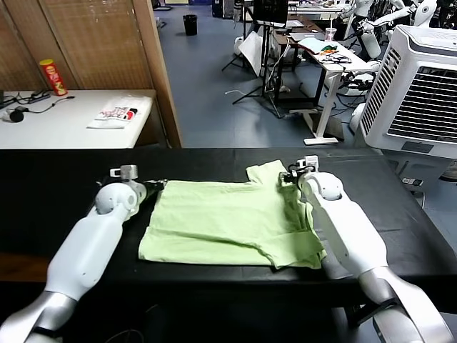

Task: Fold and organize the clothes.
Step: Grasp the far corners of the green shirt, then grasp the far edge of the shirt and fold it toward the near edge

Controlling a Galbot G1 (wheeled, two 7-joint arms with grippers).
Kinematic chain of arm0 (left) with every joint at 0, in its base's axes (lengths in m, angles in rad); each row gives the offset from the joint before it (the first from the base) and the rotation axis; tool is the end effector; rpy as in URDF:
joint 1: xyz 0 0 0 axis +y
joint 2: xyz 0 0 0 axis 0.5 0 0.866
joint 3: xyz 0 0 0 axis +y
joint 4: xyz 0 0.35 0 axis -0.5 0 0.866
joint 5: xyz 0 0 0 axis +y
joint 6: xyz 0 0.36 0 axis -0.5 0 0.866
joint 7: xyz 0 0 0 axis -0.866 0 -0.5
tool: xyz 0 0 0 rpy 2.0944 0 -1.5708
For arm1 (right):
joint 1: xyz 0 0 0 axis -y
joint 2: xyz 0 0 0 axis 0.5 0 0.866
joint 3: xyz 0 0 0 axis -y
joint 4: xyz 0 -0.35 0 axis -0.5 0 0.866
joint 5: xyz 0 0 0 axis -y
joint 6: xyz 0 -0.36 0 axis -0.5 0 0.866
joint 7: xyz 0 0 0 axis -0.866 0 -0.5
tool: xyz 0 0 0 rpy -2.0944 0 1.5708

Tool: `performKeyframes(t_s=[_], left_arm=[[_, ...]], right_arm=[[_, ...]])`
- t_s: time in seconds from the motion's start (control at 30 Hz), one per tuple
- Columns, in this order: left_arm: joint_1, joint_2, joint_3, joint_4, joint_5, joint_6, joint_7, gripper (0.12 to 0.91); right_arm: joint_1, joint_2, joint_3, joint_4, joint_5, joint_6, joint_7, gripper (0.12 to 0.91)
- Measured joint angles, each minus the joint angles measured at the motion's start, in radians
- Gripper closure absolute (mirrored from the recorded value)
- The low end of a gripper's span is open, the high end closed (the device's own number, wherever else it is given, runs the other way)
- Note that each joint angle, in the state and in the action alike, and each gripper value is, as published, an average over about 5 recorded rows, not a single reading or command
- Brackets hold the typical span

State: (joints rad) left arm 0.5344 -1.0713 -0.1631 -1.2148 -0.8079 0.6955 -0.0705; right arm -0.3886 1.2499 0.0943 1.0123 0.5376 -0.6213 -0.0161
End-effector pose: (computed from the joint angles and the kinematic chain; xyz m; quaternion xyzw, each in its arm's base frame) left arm 0.5079 0.1233 -0.2585 -0.0617 -0.9380 0.0654 0.3348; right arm 0.5581 -0.0500 -0.2676 0.0928 -0.9453 0.0071 0.3126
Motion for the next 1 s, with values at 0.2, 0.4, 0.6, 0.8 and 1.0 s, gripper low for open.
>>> performKeyframes(t_s=[0.2, 0.4, 0.6, 0.8, 1.0], left_arm=[[0.004, 0.006, 0.0, -0.017, 0.003, -0.004, -0.001, 0.905], [0.021, 0.021, -0.006, -0.051, 0.005, -0.012, -0.008, 0.904], [0.05, 0.044, -0.025, -0.118, -0.006, -0.016, -0.023, 0.904], [0.092, 0.077, -0.051, -0.21, -0.034, -0.016, -0.044, 0.904], [0.159, 0.133, -0.089, -0.327, -0.076, -0.012, -0.056, 0.904]], right_arm=[[-0.011, 0.003, 0.014, 0.013, -0.001, 0.007, 0.0, 0.903], [-0.039, -0.019, 0.044, 0.061, 0.028, 0.024, 0.006, 0.903], [-0.081, -0.054, 0.076, 0.156, 0.071, 0.029, 0.009, 0.903], [-0.139, -0.102, 0.105, 0.272, 0.127, 0.007, 0.019, 0.903], [-0.206, -0.15, 0.121, 0.405, 0.159, -0.055, 0.057, 0.903]])
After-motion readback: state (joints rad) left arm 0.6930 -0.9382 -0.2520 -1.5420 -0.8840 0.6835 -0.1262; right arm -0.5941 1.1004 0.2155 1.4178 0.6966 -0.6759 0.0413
